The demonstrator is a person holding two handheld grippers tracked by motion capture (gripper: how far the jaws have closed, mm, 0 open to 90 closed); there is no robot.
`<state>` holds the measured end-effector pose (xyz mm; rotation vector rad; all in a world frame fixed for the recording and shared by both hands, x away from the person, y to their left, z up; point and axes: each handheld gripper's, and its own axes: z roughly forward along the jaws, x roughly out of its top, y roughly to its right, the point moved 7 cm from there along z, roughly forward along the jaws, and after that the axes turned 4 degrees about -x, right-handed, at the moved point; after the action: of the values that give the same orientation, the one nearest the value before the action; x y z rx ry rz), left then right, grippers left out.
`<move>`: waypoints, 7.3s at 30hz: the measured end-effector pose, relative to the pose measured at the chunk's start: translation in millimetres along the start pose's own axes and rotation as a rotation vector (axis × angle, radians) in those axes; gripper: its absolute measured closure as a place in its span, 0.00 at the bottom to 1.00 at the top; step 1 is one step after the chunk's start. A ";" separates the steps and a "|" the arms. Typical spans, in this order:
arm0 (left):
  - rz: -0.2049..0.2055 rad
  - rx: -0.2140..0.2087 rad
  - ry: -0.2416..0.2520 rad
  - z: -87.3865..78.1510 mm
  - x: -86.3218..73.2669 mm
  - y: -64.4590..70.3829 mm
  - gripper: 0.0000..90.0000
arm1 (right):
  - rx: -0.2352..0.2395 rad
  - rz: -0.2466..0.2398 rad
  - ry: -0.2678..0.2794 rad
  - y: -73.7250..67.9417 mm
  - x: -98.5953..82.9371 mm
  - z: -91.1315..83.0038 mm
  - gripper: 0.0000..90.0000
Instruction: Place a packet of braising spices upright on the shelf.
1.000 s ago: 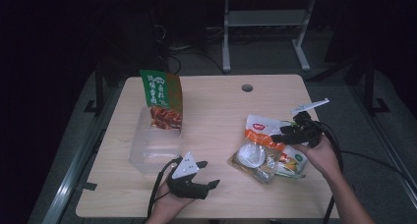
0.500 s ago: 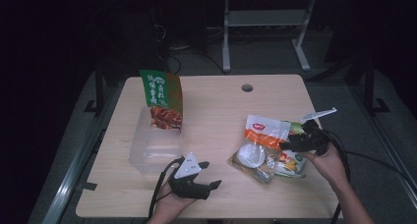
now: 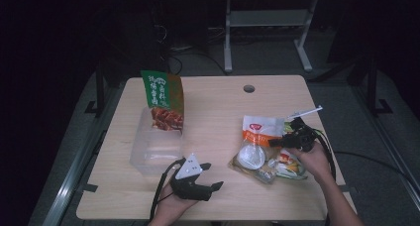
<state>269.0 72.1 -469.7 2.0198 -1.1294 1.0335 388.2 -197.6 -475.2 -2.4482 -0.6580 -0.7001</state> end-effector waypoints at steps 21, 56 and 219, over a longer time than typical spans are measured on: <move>-0.017 -0.008 0.004 3.8 0.8 -2.1 0.34 | 0.115 -0.222 0.096 -63.5 12.4 -23.6 0.99; -0.105 -0.013 0.031 16.0 9.9 -15.2 0.47 | 0.307 -0.461 0.138 -136.9 11.3 -32.3 1.00; 0.021 -0.033 0.001 -11.0 -6.5 14.8 0.50 | 0.288 -0.472 0.059 -270.2 173.0 163.3 0.97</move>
<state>250.0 76.6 -467.7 1.9858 -1.1614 1.0196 420.8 154.0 -405.0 -2.0151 -1.2405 -0.7846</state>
